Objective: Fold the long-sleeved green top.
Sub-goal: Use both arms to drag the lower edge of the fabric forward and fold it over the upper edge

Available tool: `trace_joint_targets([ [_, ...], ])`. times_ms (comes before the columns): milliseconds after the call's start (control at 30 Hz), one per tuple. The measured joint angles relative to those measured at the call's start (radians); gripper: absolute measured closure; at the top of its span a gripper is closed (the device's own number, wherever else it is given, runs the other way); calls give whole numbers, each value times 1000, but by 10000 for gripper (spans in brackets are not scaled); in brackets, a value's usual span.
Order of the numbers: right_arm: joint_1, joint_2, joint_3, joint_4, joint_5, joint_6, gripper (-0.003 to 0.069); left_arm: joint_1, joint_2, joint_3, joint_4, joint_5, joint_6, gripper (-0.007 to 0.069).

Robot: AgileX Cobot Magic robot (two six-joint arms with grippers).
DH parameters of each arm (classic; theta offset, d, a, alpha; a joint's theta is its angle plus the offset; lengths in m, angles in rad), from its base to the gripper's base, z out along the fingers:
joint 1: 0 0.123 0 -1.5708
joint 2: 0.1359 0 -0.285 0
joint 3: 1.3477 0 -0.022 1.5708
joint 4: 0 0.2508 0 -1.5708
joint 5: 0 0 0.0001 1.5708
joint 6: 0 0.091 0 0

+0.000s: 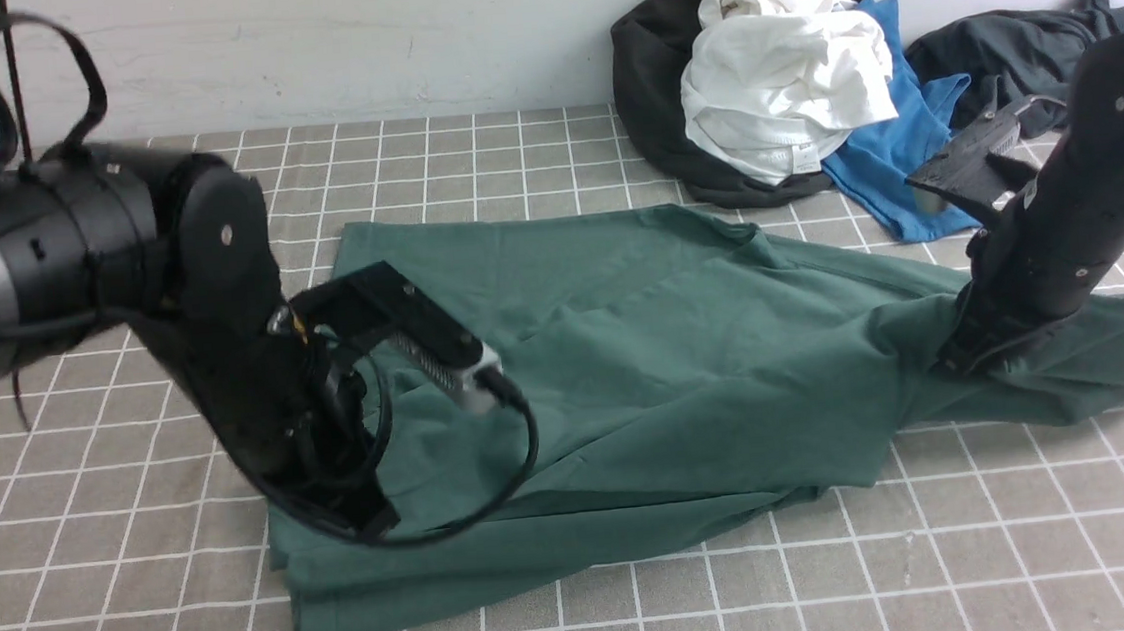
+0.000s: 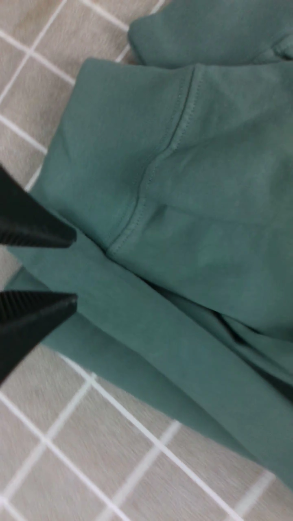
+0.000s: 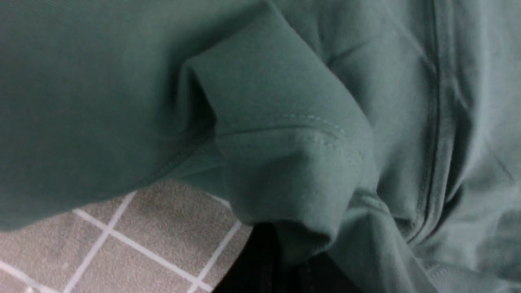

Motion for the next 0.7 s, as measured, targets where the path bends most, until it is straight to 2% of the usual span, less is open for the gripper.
trace_joint_targets([
  [167,0,0,9,29,-53,-7,651,-6,-10,145,50,-119,106,292],
  [200,0,0,9,45,-68,-7,651,-6,-4,172,54,-148,184,246],
  [300,0,0,9,65,-72,-9,651,-6,11,180,58,-188,294,243],
  [433,0,0,9,81,-72,-11,651,-6,20,180,85,-275,336,375],
  [567,0,0,9,81,-72,-11,651,-8,20,180,96,-289,341,576],
  [700,0,0,10,81,-72,-11,651,-15,16,180,102,-231,337,624],
])
